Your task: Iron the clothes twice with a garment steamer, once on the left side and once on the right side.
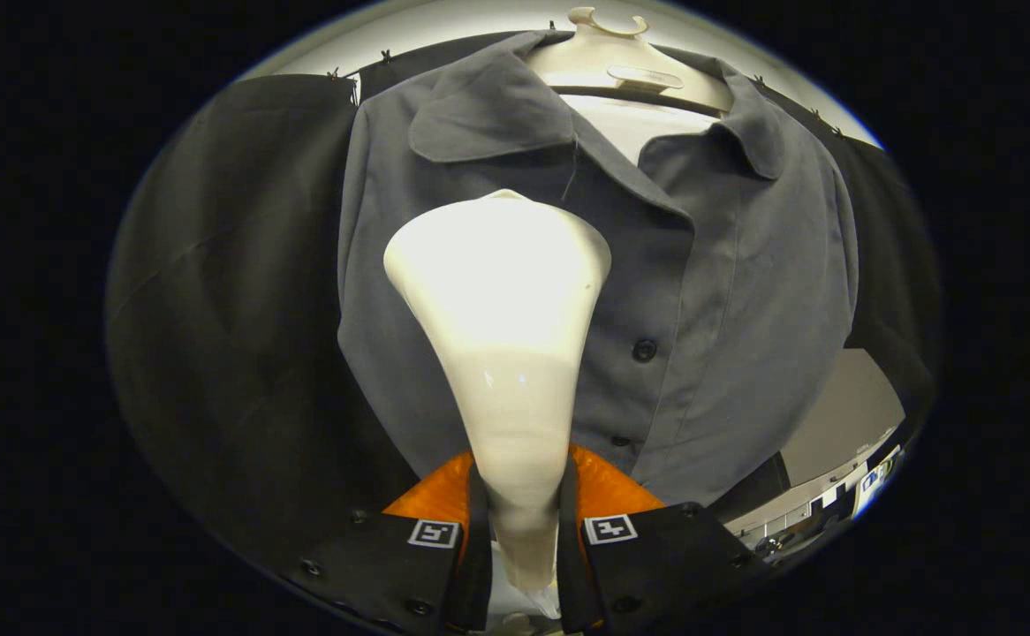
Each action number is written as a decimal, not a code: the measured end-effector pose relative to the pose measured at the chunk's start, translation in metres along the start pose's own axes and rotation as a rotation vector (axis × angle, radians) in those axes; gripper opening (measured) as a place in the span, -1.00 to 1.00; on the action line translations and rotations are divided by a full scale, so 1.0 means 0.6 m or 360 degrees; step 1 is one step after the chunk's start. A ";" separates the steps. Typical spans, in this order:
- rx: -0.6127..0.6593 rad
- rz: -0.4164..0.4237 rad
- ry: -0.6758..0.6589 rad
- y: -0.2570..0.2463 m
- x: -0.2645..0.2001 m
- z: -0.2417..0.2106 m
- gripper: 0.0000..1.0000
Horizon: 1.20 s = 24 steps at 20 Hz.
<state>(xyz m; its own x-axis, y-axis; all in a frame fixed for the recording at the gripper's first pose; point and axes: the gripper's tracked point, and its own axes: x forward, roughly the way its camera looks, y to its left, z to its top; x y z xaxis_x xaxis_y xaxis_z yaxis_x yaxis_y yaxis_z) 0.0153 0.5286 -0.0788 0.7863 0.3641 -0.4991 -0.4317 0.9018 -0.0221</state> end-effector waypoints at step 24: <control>0.0003 -0.0018 0.0428 -0.032 0.119 -0.292 -0.24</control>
<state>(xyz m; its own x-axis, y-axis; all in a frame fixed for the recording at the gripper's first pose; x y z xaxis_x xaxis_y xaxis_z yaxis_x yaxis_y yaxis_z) 0.0025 0.4969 -0.2657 0.6452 0.2796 -0.7110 -0.4226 0.9059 -0.0273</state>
